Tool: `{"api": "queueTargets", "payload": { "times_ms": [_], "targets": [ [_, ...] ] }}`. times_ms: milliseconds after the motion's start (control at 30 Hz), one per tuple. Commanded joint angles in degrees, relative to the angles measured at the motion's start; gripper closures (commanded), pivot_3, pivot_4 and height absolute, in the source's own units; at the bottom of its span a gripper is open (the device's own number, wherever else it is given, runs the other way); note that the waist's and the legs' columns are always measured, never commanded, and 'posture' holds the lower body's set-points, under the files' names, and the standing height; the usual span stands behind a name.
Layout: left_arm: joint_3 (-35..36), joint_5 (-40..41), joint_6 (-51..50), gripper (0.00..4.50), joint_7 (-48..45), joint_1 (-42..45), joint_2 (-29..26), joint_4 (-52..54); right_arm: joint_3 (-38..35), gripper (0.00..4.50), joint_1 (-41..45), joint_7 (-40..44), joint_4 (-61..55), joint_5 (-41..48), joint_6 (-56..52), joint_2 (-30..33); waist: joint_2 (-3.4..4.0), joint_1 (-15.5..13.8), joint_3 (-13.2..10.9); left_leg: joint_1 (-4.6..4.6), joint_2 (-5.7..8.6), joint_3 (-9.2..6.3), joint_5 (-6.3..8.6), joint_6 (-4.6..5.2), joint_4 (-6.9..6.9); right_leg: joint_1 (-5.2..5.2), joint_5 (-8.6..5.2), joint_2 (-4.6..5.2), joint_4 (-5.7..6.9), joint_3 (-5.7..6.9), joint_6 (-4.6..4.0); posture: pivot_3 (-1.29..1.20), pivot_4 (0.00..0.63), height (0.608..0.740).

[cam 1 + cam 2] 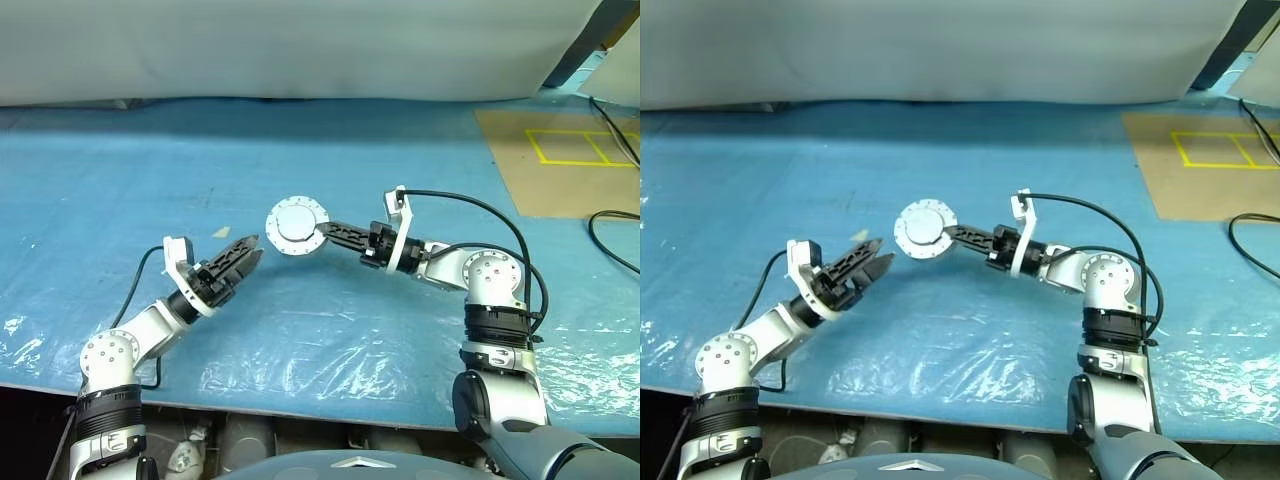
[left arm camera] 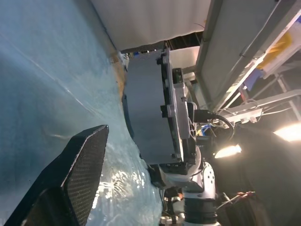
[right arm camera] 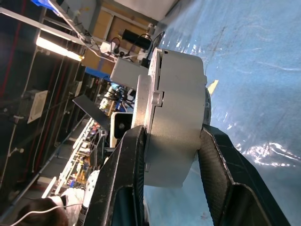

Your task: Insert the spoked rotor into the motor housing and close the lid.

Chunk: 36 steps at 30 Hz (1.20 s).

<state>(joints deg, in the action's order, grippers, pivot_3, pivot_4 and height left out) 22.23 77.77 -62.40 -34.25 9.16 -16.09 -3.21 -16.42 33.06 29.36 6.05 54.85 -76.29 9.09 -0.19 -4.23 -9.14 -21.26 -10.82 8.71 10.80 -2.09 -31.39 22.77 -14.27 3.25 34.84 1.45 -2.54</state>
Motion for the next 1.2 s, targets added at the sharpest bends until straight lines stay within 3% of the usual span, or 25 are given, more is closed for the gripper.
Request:
{"api": "queueTargets", "payload": {
  "times_ms": [33,267,733,867,967,1200],
  "targets": [
    [-0.1,2.3,-1.2,0.01,1.0,0.9,0.8,-0.6,-1.6,3.24,1.6,0.0,-3.5,4.8,-0.6,-1.2,-0.01,0.0,0.0,0.00,0.00,0.00,0.00,0.00,-0.01,0.00,0.01,0.00,0.00,0.00,0.01,0.00,0.150,0.740],
    [-1.2,-0.9,0.1,0.01,1.0,4.0,2.7,-4.3,-1.6,3.24,2.0,-1.8,-4.1,5.7,-1.3,-1.8,-0.01,-0.3,0.0,0.00,0.00,-0.04,0.00,-0.01,-0.06,-0.04,0.03,0.00,0.00,0.00,0.06,0.00,0.150,0.740],
    [-3.6,-6.3,7.1,0.01,2.3,6.8,6.7,-0.5,-0.8,3.24,1.5,-2.2,-3.8,4.8,-0.6,-1.7,-0.02,-0.4,0.0,-0.02,0.01,-0.09,0.00,-0.02,-0.15,-0.08,0.08,0.00,0.01,0.00,0.14,0.00,0.150,0.740],
    [-3.4,-5.5,7.2,0.90,1.1,6.5,7.0,-0.4,-0.6,3.24,1.4,-2.2,-3.5,4.4,-0.3,-1.8,-0.02,-0.4,0.0,-0.03,0.02,-0.10,0.00,-0.01,-0.16,-0.09,0.08,0.00,0.01,0.00,0.14,0.00,0.150,0.740],
    [-4.0,-5.5,6.7,1.92,0.6,6.4,6.9,0.4,-0.4,3.24,1.1,-2.1,-3.5,4.2,-0.2,-1.8,-0.02,-0.3,0.0,-0.03,0.02,-0.11,0.00,-0.01,-0.17,-0.08,0.08,-0.01,0.02,0.01,0.14,0.00,0.150,0.740],
    [-4.4,-1.7,4.2,1.98,-0.3,6.9,7.6,2.3,0.2,3.24,0.9,-1.7,-3.3,3.6,0.0,-1.8,-0.02,-0.4,0.0,-0.06,0.02,-0.12,0.00,-0.01,-0.24,-0.09,0.09,-0.01,0.03,0.01,0.15,0.00,0.150,0.740]
  ]
}}
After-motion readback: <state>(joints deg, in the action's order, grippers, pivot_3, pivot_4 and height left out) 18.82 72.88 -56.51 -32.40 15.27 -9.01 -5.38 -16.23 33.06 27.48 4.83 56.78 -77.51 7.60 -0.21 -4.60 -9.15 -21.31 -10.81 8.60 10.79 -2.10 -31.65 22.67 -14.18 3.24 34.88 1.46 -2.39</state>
